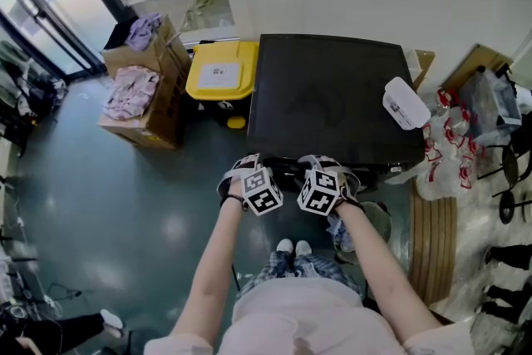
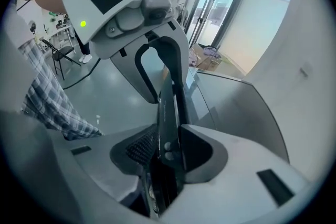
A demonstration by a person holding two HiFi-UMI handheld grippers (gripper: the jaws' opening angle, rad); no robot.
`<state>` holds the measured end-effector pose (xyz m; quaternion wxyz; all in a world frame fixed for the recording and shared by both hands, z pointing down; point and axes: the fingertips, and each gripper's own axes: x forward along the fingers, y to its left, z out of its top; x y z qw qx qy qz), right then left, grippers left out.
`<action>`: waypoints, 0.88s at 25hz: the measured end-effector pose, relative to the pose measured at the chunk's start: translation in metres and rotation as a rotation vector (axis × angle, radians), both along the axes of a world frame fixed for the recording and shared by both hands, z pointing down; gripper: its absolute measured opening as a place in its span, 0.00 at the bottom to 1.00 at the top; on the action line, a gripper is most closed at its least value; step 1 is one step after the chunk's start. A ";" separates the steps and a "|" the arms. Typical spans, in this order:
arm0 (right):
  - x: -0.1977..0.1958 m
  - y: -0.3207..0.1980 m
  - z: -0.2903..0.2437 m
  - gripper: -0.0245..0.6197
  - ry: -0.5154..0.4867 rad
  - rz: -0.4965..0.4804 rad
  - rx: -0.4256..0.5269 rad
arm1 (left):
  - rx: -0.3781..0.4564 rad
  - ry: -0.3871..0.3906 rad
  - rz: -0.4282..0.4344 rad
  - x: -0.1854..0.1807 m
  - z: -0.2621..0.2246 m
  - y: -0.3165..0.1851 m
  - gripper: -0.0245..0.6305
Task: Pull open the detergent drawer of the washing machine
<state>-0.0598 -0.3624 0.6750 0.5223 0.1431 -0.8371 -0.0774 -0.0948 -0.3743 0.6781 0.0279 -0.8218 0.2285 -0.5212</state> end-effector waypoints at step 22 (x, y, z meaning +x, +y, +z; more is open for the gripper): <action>-0.005 -0.004 -0.002 0.14 0.085 0.001 0.080 | 0.115 -0.115 0.032 -0.005 0.001 -0.006 0.18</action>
